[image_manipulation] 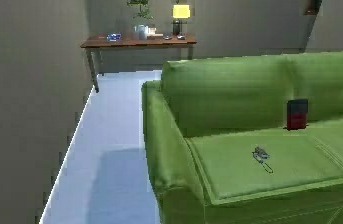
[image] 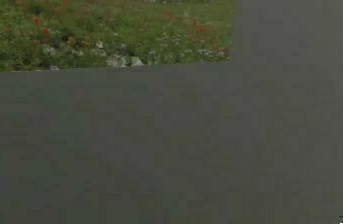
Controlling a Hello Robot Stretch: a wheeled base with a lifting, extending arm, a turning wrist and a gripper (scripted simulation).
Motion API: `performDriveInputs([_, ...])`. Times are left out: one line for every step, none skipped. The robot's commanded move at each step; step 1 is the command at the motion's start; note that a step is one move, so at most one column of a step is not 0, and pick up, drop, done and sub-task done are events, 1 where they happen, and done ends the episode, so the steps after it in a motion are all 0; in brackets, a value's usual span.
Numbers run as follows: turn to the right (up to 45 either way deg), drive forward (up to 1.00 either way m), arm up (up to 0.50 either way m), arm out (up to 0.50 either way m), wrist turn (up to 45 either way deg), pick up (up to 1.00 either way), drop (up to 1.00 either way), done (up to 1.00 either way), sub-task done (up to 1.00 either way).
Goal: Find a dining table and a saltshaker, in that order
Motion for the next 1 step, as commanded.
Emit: performDriveInputs([42.0,0.00,0.00,0.00,0.0,0.00,0.00,0.00,0.00])
